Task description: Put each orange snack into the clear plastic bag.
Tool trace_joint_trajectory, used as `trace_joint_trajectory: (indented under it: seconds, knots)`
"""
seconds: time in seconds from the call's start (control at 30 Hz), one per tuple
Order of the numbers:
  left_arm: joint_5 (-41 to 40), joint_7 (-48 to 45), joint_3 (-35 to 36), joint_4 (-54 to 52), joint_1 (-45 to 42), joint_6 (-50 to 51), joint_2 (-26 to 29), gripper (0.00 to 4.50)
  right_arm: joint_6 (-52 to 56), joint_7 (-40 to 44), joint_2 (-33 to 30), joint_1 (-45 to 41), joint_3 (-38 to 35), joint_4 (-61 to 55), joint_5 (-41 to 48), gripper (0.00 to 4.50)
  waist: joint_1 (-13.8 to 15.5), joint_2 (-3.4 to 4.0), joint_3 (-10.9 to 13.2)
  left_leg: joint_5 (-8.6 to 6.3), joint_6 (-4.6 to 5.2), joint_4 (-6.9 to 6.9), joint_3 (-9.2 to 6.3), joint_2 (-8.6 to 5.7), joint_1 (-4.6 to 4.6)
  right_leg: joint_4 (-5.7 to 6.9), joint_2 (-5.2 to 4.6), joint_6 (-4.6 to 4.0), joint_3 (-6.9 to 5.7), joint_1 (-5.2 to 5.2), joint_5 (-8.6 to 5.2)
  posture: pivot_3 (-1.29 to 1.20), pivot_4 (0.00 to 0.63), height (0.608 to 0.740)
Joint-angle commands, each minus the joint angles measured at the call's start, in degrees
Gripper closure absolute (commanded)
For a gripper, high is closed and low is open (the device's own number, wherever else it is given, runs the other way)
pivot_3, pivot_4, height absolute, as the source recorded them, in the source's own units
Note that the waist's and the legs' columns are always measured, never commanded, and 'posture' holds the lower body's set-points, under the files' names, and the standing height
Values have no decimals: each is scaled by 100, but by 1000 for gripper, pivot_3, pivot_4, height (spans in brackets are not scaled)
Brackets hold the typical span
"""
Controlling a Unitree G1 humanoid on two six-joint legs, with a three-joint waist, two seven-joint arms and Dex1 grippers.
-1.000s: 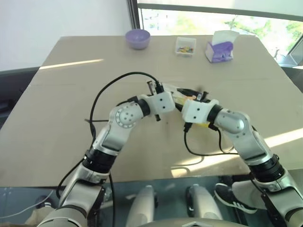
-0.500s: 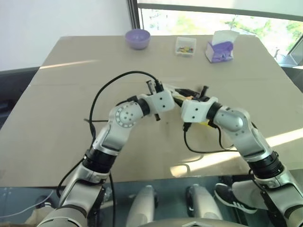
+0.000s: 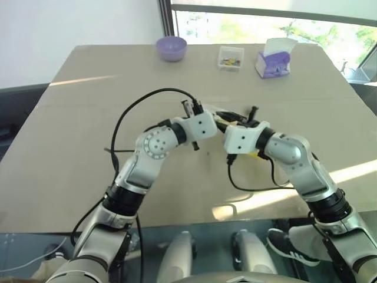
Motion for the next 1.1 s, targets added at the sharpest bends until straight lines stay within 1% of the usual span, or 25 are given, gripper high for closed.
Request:
trace_joint_trajectory:
  seconds: [0.03,1.1]
  knots:
    - [-16,-31,4,-292,-173,59,-37,4500,-148,-3,27,-128,-16,-96,-36,3435,0,0,0,0,0,0,0,0,0,0,0,0,0,0,0,0,150,740]
    - [11,-74,-2,-285,-212,101,-19,4500,-196,89,-47,-177,-183,-55,-102,3435,0,0,0,0,0,0,0,0,0,0,0,0,0,0,0,0,150,740]
